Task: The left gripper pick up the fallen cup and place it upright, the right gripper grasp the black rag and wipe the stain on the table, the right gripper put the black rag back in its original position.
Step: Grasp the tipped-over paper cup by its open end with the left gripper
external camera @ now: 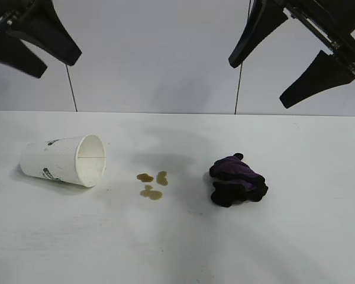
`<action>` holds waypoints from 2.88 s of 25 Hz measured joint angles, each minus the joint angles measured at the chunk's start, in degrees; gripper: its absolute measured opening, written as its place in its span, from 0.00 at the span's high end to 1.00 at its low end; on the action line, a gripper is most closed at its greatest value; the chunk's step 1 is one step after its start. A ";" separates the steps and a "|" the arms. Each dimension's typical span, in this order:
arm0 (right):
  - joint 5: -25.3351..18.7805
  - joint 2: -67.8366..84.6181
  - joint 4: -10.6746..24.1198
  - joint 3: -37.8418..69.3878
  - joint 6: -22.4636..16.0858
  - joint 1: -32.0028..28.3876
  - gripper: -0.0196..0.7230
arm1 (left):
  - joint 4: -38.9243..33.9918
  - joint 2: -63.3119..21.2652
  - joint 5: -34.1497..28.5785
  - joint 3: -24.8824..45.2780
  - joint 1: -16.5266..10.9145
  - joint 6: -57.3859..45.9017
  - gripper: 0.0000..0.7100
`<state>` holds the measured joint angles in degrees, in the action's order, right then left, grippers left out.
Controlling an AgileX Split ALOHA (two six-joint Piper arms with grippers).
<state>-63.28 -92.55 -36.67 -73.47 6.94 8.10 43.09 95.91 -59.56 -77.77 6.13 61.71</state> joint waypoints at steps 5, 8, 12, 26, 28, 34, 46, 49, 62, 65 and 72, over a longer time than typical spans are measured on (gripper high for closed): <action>0.00 0.00 0.00 -0.04 0.00 0.00 0.21 | -11.99 0.00 -0.51 -3.88 5.61 11.04 0.02; 0.00 0.00 0.00 -0.11 0.00 0.00 0.21 | -22.58 0.41 2.38 -4.00 11.23 12.01 0.02; -0.18 0.00 0.00 -0.11 0.00 0.00 0.21 | -35.01 3.19 5.68 -4.00 18.25 11.47 0.02; -0.18 0.00 0.00 -0.11 0.00 0.00 0.21 | -58.36 15.72 9.27 -4.00 23.54 1.11 0.02; -0.18 0.00 0.00 -0.11 0.00 0.00 0.21 | -59.22 16.27 10.48 -4.00 23.54 0.81 0.02; -0.18 0.00 0.00 -0.11 0.00 0.00 0.21 | -61.07 18.65 11.08 -4.00 23.54 0.54 0.02; -0.18 0.00 0.00 -0.11 0.00 0.00 0.21 | -61.34 23.79 13.53 -4.07 23.54 0.40 0.02; -0.18 0.00 0.00 -0.11 0.00 0.00 0.21 | -61.34 24.33 15.32 -4.07 23.54 0.40 0.02; -0.18 0.00 0.00 -0.11 0.00 0.00 0.21 | -61.34 25.34 17.64 -4.07 23.54 -1.05 0.15; -0.18 0.00 0.00 -0.11 0.00 0.00 0.21 | -61.34 25.34 17.64 -4.19 23.54 -1.59 0.17; -0.18 0.00 0.00 -0.11 0.00 0.00 0.21 | -54.79 23.45 17.84 -4.32 23.10 -6.15 0.17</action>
<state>-63.46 -92.55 -36.67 -73.58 6.94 8.10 -11.70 119.36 -41.72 -82.09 29.23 55.56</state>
